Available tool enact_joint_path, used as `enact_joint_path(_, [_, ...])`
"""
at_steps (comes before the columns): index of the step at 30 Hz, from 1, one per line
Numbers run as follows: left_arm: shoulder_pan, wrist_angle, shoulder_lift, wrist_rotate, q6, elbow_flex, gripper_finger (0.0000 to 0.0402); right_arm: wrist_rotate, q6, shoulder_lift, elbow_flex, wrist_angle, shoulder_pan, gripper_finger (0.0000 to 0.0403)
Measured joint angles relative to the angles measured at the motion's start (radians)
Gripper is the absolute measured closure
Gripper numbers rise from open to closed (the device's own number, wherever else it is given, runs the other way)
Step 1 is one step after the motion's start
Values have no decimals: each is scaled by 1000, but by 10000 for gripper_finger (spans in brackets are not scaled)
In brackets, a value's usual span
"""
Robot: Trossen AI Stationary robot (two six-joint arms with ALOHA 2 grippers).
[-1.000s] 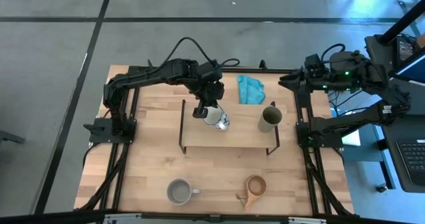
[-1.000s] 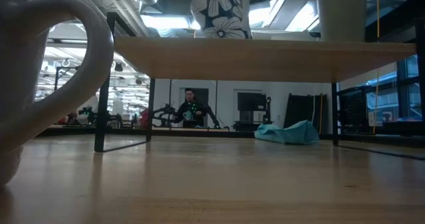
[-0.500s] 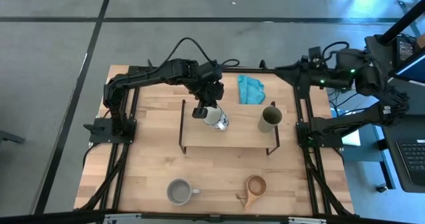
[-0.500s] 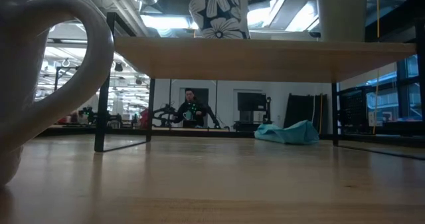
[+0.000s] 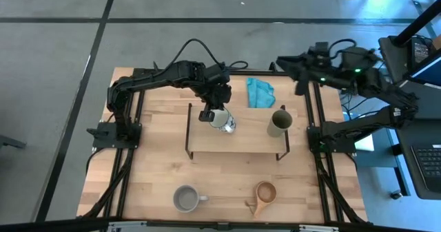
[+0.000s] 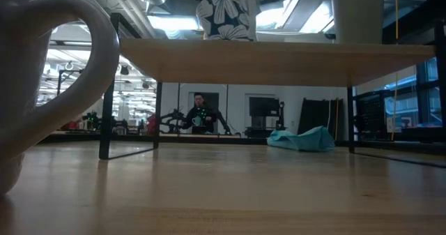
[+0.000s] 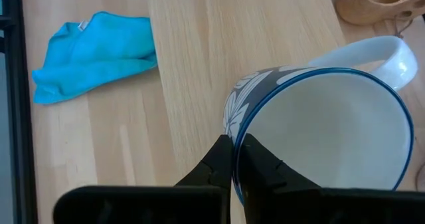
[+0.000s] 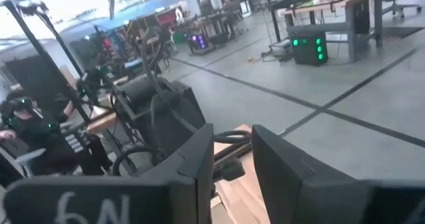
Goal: Stack small to large cups/mugs on shelf
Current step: Put the blue patterned mug on the shelf
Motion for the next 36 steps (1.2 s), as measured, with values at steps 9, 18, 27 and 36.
enact_joint_path(9, [5, -37, -2, 6, -14, 1, 397, -86, 75, 140, 0, 39, -42, 298])
enact_joint_path(18, [4, -65, -8, 18, -15, 53, 397, -246, 128, 229, 0, -65, -83, 333])
enact_joint_path(27, [5, -127, -8, 12, -15, 101, 397, -275, 164, 244, 0, -164, -82, 391])
enact_joint_path(36, [5, -135, -8, 10, -16, 101, 397, -312, 190, 292, 0, -214, -61, 399])
